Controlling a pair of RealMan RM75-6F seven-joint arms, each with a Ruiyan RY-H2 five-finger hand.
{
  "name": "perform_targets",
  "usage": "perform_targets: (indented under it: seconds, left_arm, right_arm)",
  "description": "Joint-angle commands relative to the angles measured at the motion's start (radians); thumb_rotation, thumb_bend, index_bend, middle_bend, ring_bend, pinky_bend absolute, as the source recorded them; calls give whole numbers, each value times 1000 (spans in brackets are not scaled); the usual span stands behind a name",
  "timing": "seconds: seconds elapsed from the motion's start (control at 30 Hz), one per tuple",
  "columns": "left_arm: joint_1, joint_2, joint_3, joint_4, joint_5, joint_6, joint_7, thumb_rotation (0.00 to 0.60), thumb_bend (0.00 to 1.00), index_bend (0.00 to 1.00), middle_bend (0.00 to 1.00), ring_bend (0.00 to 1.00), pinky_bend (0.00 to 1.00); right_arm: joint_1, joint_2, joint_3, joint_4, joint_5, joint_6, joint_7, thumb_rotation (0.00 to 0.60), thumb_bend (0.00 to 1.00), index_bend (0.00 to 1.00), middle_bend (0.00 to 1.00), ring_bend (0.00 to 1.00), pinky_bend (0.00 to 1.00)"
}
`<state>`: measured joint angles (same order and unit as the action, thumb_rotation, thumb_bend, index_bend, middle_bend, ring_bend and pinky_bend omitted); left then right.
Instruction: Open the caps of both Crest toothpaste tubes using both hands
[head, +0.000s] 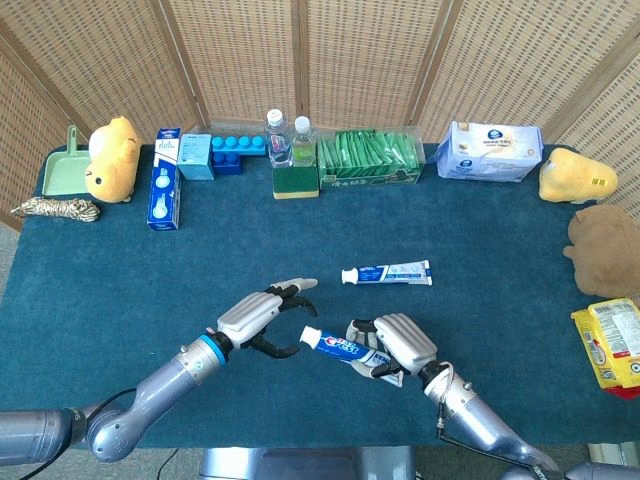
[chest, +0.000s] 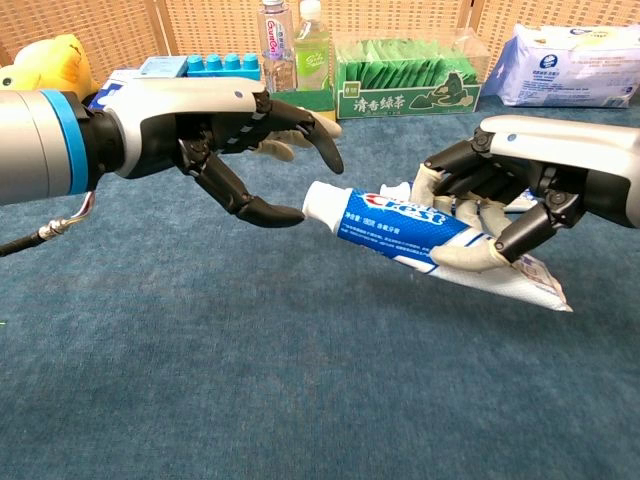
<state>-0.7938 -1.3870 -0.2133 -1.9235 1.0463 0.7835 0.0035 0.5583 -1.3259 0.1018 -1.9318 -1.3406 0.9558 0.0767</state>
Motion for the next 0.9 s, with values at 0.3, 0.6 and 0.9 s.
perform_targets:
  seconds: [0.3,0.6,0.9]
  left_arm:
    - [-18,-12,8,-1,-19,10,0,600,329,328,59,0,68]
    - [-33,-17,16,5,-33,10,2,600,336,345,60,0,74]
    - [-40,-7,20,1,-42,12,-2,600,335,345,60,0,76]
  right_arm:
    - [10,-3,-2,-18,10,-4,-13,600,512,902,695,626,741]
    - [14,-1,-1,-30,20,-5,-7,600,513,902,695,626,741]
    - [10,14,0,-32,19,1,22,600,513,900,694,627,741]
